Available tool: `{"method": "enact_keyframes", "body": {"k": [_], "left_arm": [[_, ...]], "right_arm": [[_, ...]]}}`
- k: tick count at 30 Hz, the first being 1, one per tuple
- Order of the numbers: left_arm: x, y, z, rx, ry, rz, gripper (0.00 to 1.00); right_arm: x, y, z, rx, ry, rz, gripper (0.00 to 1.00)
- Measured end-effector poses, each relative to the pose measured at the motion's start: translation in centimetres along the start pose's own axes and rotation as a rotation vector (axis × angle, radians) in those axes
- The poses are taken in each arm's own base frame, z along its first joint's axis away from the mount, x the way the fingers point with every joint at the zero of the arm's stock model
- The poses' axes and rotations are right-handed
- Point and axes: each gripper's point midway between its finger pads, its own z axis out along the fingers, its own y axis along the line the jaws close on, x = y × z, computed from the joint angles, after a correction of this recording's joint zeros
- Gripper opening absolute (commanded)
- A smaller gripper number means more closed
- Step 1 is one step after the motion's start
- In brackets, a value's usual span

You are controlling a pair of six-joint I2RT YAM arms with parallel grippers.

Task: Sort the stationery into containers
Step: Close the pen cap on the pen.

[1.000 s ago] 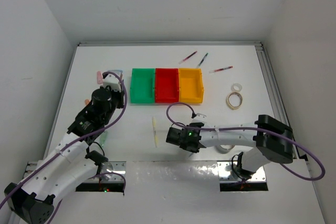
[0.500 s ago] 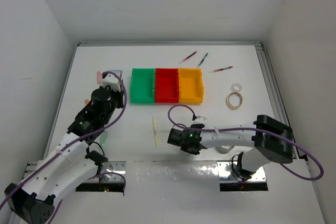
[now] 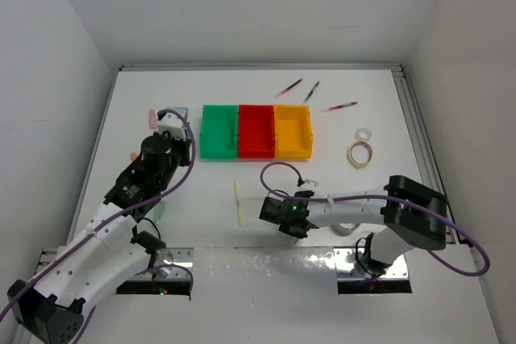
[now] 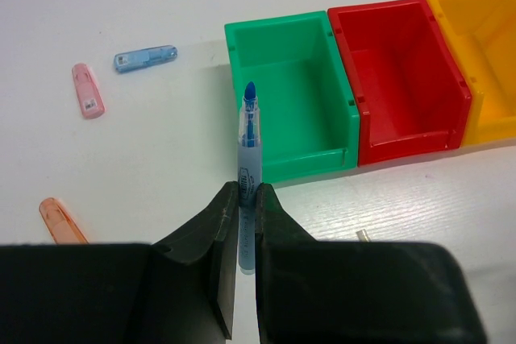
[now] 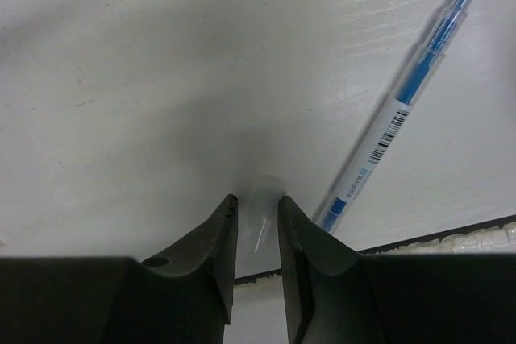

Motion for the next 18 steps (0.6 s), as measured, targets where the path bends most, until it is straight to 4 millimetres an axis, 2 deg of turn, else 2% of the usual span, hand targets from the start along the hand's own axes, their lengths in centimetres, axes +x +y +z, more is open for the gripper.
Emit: {"method": "enact_keyframes", "body": {"k": [7,11,15,18], "left_arm": [[0.0,0.1,0.0,-0.005,0.0,-0.002,0.0],[0.0,0.1,0.0,-0.002,0.0,-0.002,0.0],[0.1,-0.5,0.0,0.031,0.004,-0.002,0.0],[0.2,-1.4,0.0,0.081,0.012,-0.006,0.0]], "right_arm": [[-0.2,0.2,0.4,-0.014,0.0,-0.015,0.18],[-0.4,0.6,0.5,-0.037,-0.003,-0.054,0.0],[-0.7,0.8,0.4,-0.051,-0.01,-0.138,0.0],[-1.9,1.3,0.1,-0.053,-0.03,-0.246,0.0]]}}
